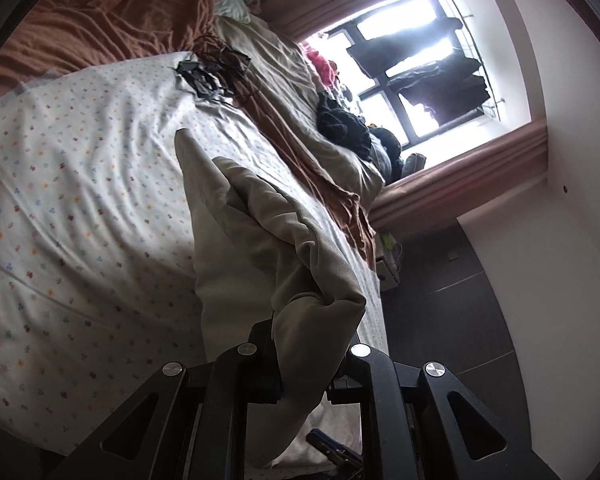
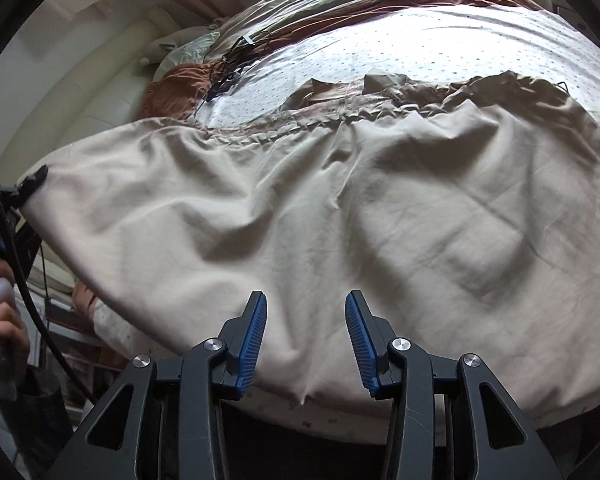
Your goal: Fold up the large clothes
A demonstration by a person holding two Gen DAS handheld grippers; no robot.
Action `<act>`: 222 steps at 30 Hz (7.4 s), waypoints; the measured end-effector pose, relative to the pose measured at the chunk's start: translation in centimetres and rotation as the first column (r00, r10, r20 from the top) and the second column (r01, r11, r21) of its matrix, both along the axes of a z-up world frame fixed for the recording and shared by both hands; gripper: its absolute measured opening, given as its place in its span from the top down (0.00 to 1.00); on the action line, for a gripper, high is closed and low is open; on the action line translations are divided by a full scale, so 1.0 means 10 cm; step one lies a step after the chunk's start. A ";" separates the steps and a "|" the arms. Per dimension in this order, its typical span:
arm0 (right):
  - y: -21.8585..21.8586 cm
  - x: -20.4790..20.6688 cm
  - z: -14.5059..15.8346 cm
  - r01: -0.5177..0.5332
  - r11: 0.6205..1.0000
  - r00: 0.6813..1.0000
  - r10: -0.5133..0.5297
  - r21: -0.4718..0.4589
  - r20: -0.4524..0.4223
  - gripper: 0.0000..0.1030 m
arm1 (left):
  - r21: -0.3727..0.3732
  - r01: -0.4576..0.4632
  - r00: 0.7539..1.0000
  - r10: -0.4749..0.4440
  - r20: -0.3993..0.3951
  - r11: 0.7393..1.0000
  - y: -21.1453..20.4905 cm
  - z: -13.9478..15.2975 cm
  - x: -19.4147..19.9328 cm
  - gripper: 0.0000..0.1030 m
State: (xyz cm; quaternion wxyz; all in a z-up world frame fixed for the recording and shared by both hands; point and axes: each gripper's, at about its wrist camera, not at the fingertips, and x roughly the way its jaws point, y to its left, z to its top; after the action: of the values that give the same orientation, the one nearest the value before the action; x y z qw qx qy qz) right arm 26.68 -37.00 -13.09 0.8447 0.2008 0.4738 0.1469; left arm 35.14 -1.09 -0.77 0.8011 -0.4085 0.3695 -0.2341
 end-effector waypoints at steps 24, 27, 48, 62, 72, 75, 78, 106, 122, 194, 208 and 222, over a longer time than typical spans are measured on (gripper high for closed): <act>-0.23 -0.38 -0.48 0.051 0.970 0.997 -0.036 0.236 -0.069 0.79 | 0.139 0.337 0.932 -0.351 0.092 0.931 -1.91 0.73 0.04 0.87; -0.52 -0.53 -0.38 0.101 0.967 0.995 -0.094 0.235 -0.043 0.79 | 0.139 0.385 0.915 -0.397 0.073 0.912 -2.23 0.69 0.07 0.87; -2.16 -1.46 -0.34 0.444 0.870 0.894 -0.444 0.214 -0.052 0.76 | 0.315 0.720 0.688 -0.696 -0.207 0.618 -4.37 -0.34 -0.40 0.81; -2.47 -1.36 -0.35 0.433 0.870 0.898 -0.438 0.236 -0.035 0.44 | 0.319 0.591 0.806 -0.532 -0.260 0.741 -3.06 -0.48 -0.17 0.35; -2.50 -1.08 -0.51 0.456 0.869 0.890 -0.450 0.191 -0.075 0.68 | 0.432 0.443 0.889 -0.324 -0.323 0.785 -2.13 -0.80 -0.09 0.35; -2.53 -1.08 -0.53 0.456 0.871 0.890 -0.450 0.181 -0.077 0.88 | 0.457 0.429 0.892 -0.287 -0.348 0.779 -1.99 -0.94 -0.12 0.35; -2.56 -1.16 -0.51 0.455 0.870 0.890 -0.454 0.190 -0.054 0.92 | 0.458 0.426 0.892 -0.277 -0.358 0.780 -1.95 -1.11 -0.14 0.35; -1.18 -0.21 0.20 0.094 0.955 0.994 -0.071 -0.280 0.088 0.38 | 0.367 0.338 0.916 -0.212 -0.341 0.867 -1.30 -1.18 -0.19 0.47; -0.18 0.37 -0.19 -0.106 0.884 0.991 0.134 -0.455 0.029 0.29 | 0.361 0.193 0.940 -0.067 -0.334 0.912 -0.53 -1.17 -0.23 0.46; -3.11 1.43 -0.67 0.240 0.958 0.939 -0.187 0.159 -0.290 0.40 | 0.456 0.436 0.887 -0.287 -0.361 0.776 -2.50 -1.59 1.62 0.46; -2.91 1.88 -0.95 0.105 0.908 0.969 -0.002 0.407 -0.245 0.38 | 0.466 0.412 0.899 -0.266 -0.348 0.783 -2.65 -1.65 1.99 0.46; -2.59 1.80 -0.59 0.088 0.956 0.985 -0.043 0.281 -0.164 0.79 | 0.550 0.364 0.924 -0.219 -0.312 0.752 -2.83 -1.46 2.00 0.75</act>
State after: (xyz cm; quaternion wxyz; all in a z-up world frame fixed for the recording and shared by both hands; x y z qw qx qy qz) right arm 44.72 -62.93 -19.03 0.7713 0.3477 0.5054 0.1697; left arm 55.17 -29.40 -15.34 0.7937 -0.0958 0.5732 -0.1796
